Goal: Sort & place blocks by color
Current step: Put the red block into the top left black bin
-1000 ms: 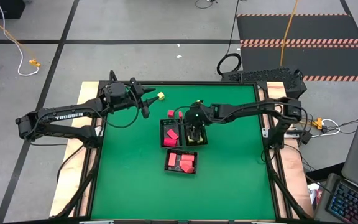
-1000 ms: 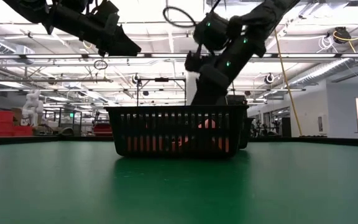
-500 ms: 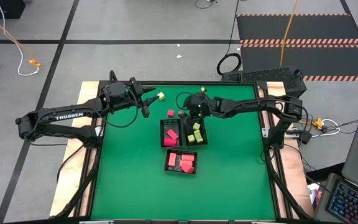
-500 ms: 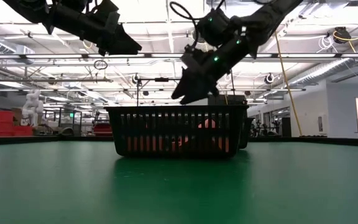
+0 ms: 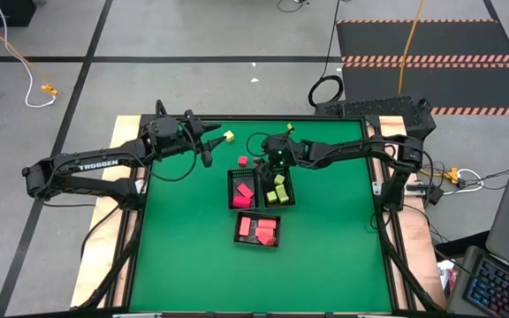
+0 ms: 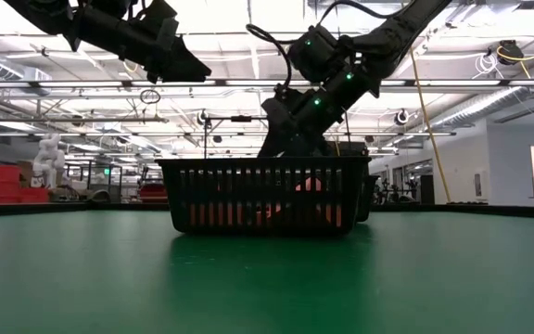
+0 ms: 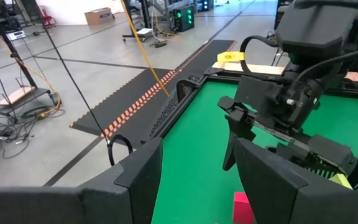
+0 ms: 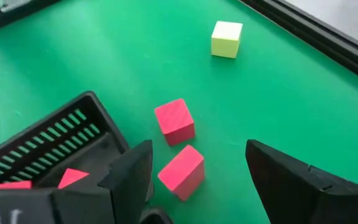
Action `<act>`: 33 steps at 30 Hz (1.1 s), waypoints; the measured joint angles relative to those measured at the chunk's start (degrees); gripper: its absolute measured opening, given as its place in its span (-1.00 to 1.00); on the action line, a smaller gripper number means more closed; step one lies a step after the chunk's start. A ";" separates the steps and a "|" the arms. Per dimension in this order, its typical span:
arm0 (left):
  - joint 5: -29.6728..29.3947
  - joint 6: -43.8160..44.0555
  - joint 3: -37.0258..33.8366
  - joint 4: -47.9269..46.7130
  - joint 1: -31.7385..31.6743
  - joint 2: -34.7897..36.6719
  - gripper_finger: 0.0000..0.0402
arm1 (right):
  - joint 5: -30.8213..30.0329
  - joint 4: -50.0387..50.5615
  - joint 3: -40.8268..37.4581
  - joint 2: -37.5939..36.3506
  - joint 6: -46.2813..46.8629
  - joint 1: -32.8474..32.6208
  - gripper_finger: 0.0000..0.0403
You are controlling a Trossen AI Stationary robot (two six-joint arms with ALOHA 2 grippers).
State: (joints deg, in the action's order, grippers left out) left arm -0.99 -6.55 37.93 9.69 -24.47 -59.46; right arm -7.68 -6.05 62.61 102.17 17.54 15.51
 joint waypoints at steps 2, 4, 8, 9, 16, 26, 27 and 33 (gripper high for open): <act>0.00 0.00 0.00 0.09 0.00 0.00 0.02 | -0.03 -0.05 0.00 0.21 0.22 -0.18 0.25; 0.00 -0.02 0.00 0.24 0.00 0.00 0.02 | -0.04 -0.42 0.00 0.84 -0.08 -0.47 0.25; 0.00 -0.01 0.00 0.02 0.00 0.00 0.02 | 0.24 -0.25 -0.03 0.73 -0.93 -0.93 0.25; 0.00 0.01 0.00 -0.09 0.01 0.00 0.02 | 0.24 0.17 -0.02 0.25 -1.09 -0.99 0.25; -0.61 5.87 1.06 2.85 0.21 -0.39 0.02 | 0.01 15.82 7.46 -3.69 -3.40 -0.61 0.25; -0.95 2.39 20.03 -17.64 1.63 -17.29 0.02 | -1.18 46.60 18.40 -5.88 -6.34 -0.61 0.25; -0.40 0.80 22.81 -21.21 1.41 -19.69 0.02 | -1.18 49.16 18.43 -6.48 -6.30 -0.61 0.25; 1.86 -13.67 36.02 -38.64 1.29 -32.18 0.02 | -2.96 60.00 15.85 -12.03 -2.52 -1.41 0.25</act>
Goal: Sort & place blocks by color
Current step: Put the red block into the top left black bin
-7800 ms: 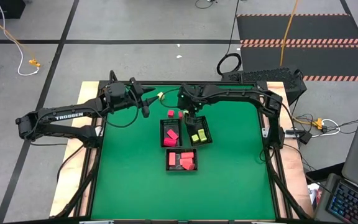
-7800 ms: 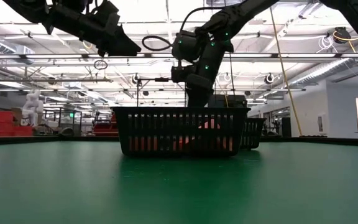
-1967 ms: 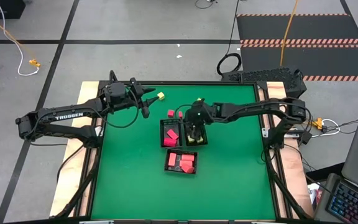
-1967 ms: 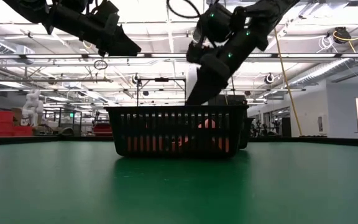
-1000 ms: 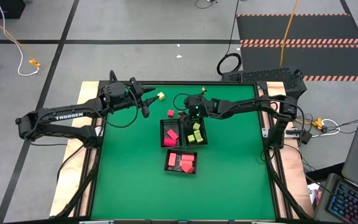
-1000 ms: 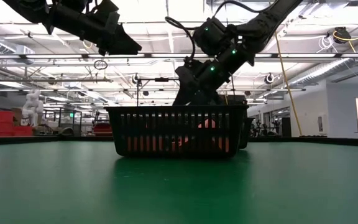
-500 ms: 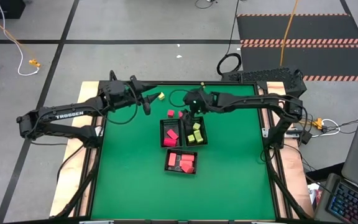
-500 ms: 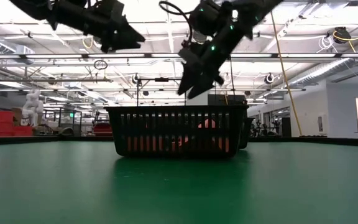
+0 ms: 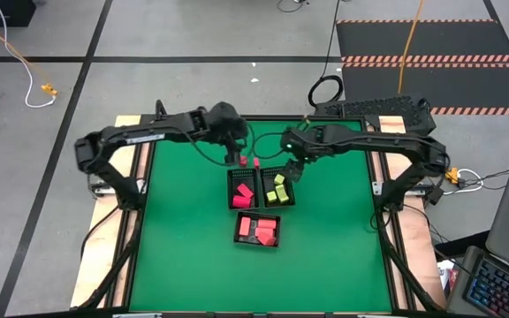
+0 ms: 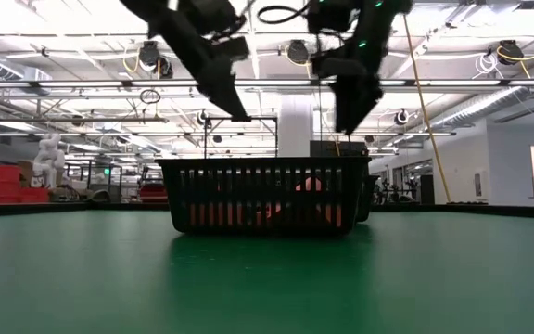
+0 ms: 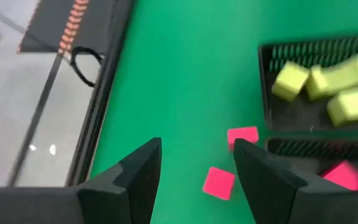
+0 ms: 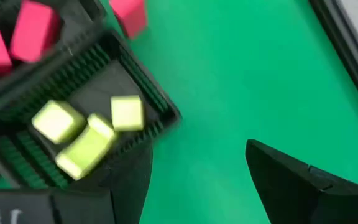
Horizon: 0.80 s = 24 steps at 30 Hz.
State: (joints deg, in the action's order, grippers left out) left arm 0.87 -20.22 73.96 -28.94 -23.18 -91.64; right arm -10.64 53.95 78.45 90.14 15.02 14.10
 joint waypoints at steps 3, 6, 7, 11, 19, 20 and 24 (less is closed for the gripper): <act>0.11 -7.53 2.63 -1.55 0.06 -3.65 0.02 | -1.53 -1.42 -4.44 -5.00 1.21 -0.67 0.25; 2.55 -11.36 4.69 -1.01 0.06 -6.58 0.02 | -1.52 -5.53 -10.58 -10.46 2.53 -1.20 0.25; 3.92 -12.19 5.40 -1.16 0.06 -7.49 0.01 | -1.39 -7.33 -12.91 -12.51 3.03 -1.42 0.25; 8.93 -15.13 7.40 -3.15 0.30 -10.52 -0.11 | -1.33 -16.44 -22.74 -20.64 5.62 -2.11 0.25; 4.81 4.17 13.69 -6.77 1.52 -15.83 -0.41 | 1.78 -28.24 -34.94 -30.47 12.12 -2.87 0.25; 2.55 11.63 14.83 -7.26 1.51 -16.32 -0.43 | 1.69 -28.87 -35.48 -30.87 12.16 -3.02 0.25; 2.31 30.50 16.80 -8.71 1.03 -17.08 -0.47 | 1.68 -31.00 -36.51 -30.98 10.78 -3.61 0.25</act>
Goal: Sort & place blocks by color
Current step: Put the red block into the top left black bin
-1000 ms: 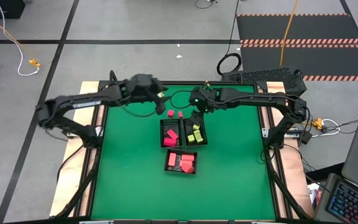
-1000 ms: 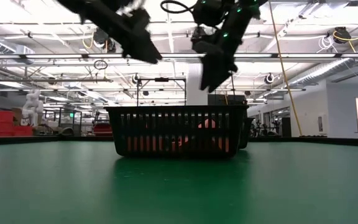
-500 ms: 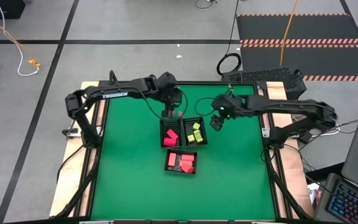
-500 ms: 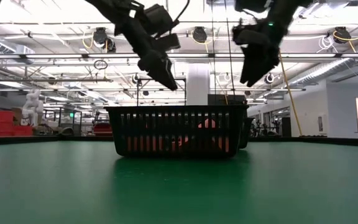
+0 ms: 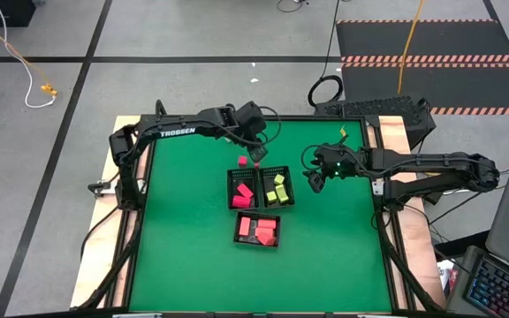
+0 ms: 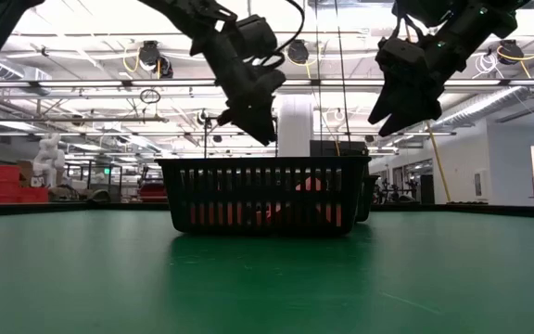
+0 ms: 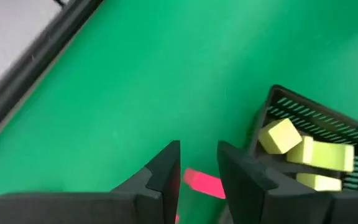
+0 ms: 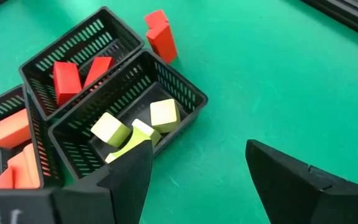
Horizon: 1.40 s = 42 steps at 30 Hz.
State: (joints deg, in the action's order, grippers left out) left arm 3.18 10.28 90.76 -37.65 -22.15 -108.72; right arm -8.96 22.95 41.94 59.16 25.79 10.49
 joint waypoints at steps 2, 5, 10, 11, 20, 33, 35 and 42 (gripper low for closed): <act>0.46 3.54 0.00 -0.18 0.56 -0.08 -0.45 | 0.00 -0.96 -0.24 0.22 -1.00 -0.46 0.25; 0.71 10.70 -0.17 -0.24 1.81 -0.09 -0.41 | 0.01 -1.41 -0.29 0.23 -1.81 -1.43 0.25; -7.49 16.38 -0.17 -0.60 3.62 -0.09 -0.34 | 0.01 -1.76 -0.29 0.24 -2.70 -2.87 0.25; -8.67 17.73 -0.17 -1.26 3.96 -0.09 -0.33 | 0.00 -1.76 -0.29 0.23 -2.70 -3.04 0.25; -15.28 31.99 -0.26 -5.26 6.73 -0.07 -0.32 | -0.15 -3.88 -0.29 0.26 -3.26 -4.37 0.25; -3.17 19.92 0.18 13.59 12.15 -0.05 -0.32 | 0.15 -4.88 -0.29 0.26 -5.73 -7.94 0.25; -3.38 23.72 1.61 11.99 11.14 -0.06 -0.32 | 0.23 -4.33 -0.29 0.26 -5.72 -8.86 0.25; -9.95 39.11 3.50 0.19 5.56 0.02 -0.32 | 0.25 -4.56 -0.29 0.26 -5.72 -11.05 0.25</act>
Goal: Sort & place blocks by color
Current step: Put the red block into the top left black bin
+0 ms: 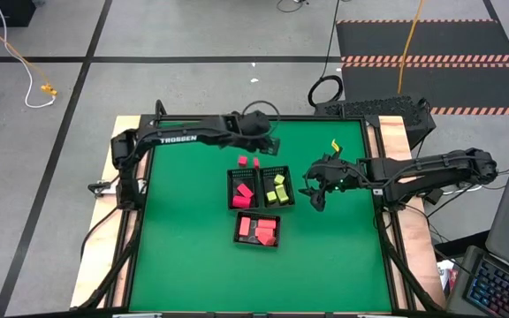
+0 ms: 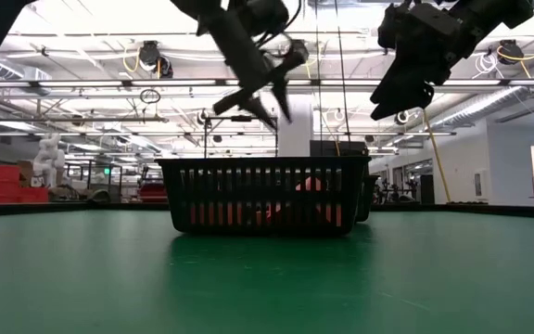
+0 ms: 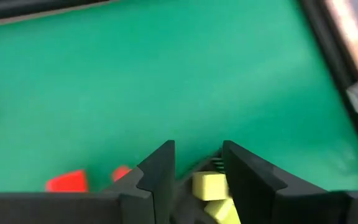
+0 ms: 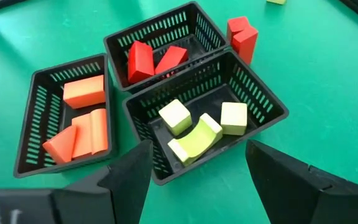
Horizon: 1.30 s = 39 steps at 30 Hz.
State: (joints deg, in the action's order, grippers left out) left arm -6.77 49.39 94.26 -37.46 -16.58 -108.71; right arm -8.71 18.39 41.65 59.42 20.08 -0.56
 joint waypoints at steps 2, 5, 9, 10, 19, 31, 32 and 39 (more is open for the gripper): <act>0.09 2.65 0.01 -2.38 -0.98 0.00 -0.32 | 0.18 0.53 0.00 -0.28 0.00 0.05 0.25; 0.17 5.31 0.02 -2.28 -1.28 -0.02 -0.32 | 1.32 0.62 0.00 -0.88 0.22 0.05 0.25; -0.41 8.15 0.11 -2.05 -1.11 -0.54 -0.32 | 1.42 0.40 0.02 -1.49 0.66 -0.20 0.25; -0.55 8.92 0.19 -2.27 -0.95 -1.18 -0.32 | 1.36 0.73 0.02 -1.60 0.80 -0.43 0.25; 2.27 12.86 0.08 -2.46 -0.85 -7.30 -0.32 | 1.40 8.60 0.02 -1.57 0.66 -4.38 0.25; 0.26 10.94 0.13 -6.34 -0.99 -7.10 -0.20 | 1.05 9.16 0.02 -1.57 1.13 -5.24 0.25; 0.24 10.89 0.13 -6.57 -1.02 -7.10 -0.15 | 1.05 9.12 0.02 -1.57 1.50 -5.24 0.25; 0.44 10.99 0.02 -9.30 -0.85 -8.31 0.28 | 1.03 8.99 0.02 -1.57 2.36 -5.24 0.25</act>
State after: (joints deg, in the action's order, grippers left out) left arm -6.33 60.38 94.28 -46.76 -17.44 -117.01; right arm -7.68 27.37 41.67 57.84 22.44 -5.80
